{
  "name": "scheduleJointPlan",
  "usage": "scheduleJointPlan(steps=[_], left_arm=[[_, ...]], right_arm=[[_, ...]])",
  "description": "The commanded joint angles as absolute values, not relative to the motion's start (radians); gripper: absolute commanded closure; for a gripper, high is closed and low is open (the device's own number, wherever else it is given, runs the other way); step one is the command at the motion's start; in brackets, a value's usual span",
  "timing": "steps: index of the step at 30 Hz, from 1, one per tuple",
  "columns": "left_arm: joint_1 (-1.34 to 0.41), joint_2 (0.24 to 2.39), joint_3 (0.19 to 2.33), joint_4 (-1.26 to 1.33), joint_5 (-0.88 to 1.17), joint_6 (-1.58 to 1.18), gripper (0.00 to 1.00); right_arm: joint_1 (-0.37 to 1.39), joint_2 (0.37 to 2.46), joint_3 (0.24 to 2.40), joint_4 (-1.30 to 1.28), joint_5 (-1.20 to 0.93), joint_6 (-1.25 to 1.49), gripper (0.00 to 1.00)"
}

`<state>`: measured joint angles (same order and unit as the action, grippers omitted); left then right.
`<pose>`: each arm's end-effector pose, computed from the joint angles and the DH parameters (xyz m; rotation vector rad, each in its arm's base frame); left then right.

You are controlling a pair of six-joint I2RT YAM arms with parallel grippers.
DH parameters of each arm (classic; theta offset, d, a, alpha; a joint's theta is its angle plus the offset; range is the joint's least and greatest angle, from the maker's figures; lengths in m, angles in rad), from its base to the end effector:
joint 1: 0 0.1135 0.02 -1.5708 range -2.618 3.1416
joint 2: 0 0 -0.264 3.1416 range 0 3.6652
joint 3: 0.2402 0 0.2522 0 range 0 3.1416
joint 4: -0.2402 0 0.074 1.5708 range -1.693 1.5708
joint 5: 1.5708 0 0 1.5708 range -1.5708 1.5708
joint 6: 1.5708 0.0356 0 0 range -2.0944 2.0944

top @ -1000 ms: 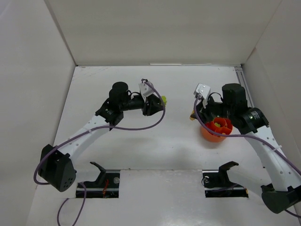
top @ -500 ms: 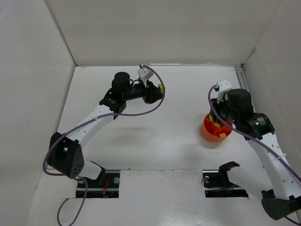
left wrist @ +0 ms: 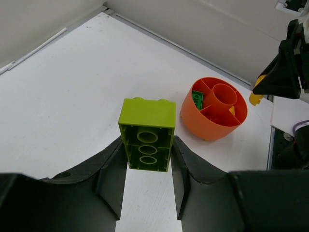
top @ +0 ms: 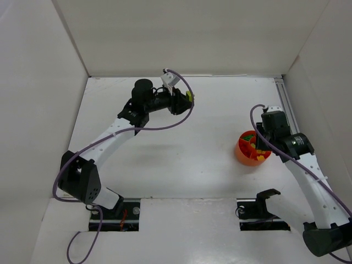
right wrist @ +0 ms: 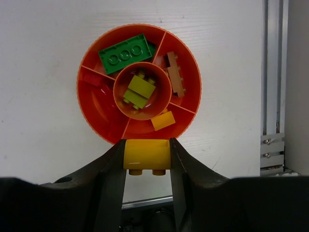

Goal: Sort the legos into containers by color

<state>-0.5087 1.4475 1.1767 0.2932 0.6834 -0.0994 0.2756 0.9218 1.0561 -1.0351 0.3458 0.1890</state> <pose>0.2870 -0.1858 0.3701 0.8639 1.3981 -0.9970 0.1591 0.0324 0.3318 0.0420 2.4109 -0.2162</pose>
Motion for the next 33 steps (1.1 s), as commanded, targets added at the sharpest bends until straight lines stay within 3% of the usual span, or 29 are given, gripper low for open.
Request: scheduleJointPlan(steps=[1,33], left_arm=[[-0.508,1.469,1.224,0.348,0.732,-0.126,0.99],[-0.489,1.569,1.305,0.308,0.805,-0.137,1.00]], right_arm=[[0.272,0.902,1.045,-1.025,0.396,0.227,1.00],[0.230,0.942,0.997,-0.986,0.377,0.236,1.00]])
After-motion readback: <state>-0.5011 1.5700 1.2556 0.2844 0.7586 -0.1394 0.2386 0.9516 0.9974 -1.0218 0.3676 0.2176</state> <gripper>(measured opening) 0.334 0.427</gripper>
